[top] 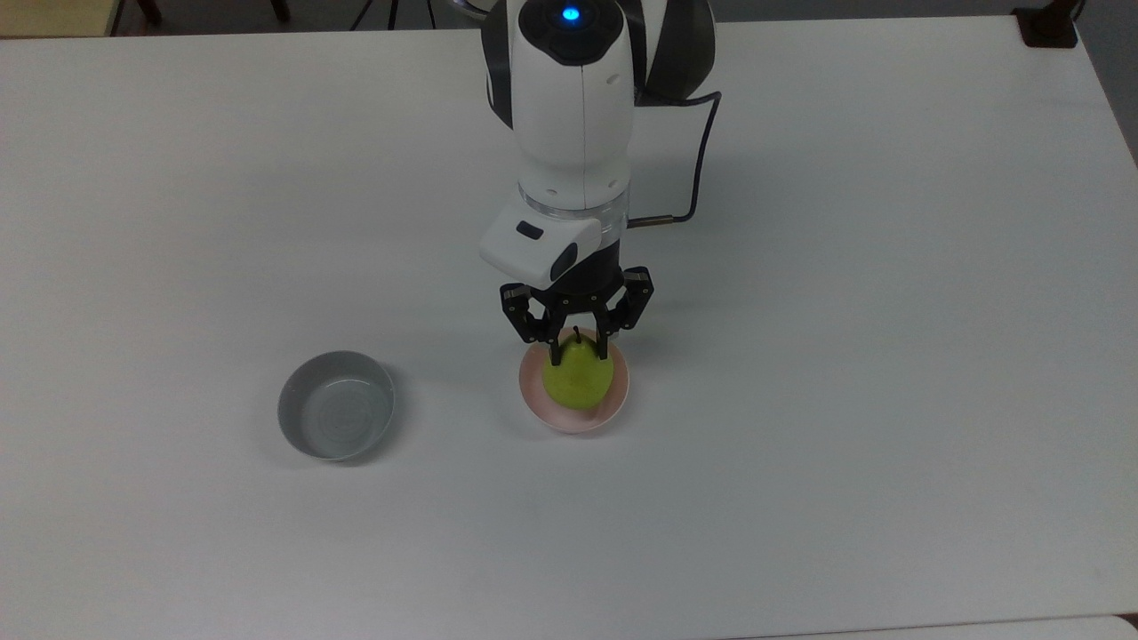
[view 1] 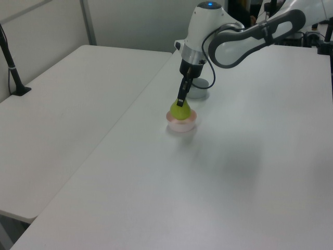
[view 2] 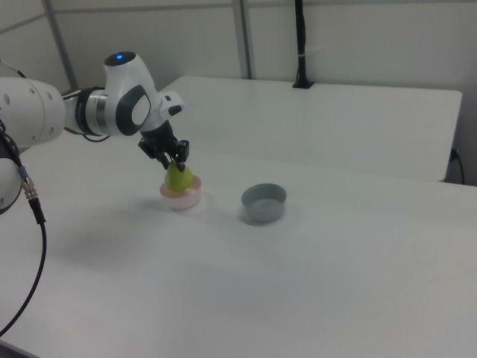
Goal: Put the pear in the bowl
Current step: 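Lower the pear into the pink bowl and open the gripper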
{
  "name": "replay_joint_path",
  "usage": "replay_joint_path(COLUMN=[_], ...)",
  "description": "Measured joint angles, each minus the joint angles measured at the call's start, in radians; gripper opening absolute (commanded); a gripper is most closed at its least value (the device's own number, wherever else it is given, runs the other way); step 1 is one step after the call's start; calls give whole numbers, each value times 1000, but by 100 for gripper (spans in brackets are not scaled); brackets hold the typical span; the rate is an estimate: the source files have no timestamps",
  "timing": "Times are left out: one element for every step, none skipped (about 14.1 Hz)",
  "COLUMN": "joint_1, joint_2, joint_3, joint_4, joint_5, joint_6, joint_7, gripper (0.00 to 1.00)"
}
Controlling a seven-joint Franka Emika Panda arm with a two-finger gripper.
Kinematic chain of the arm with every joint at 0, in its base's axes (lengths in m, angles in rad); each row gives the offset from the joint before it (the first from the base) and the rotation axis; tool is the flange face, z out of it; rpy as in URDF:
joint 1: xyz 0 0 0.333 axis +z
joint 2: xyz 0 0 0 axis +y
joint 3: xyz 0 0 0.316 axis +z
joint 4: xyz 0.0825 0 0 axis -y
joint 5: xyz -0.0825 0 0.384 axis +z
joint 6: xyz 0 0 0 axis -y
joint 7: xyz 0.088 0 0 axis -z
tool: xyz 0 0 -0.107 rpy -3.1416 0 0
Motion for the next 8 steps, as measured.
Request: replay_joint_path(joint_1=[2, 3, 3, 3, 3, 3, 3, 4], joint_2=[6, 16, 25, 30, 31, 31, 31, 30], joint_3=[0, 0, 0, 0, 0, 0, 0, 0], joint_4=[0, 0, 0, 1, 2, 4, 6, 12], joint_5=[-4, -11, -15, -16, -17, -17, -17, -17], joint_6=[8, 10, 12, 16, 17, 17, 17, 17], joint_7=[3, 8, 12, 13, 14, 15, 16, 17], gripper=[48, 61, 76, 98, 100, 100, 100, 100])
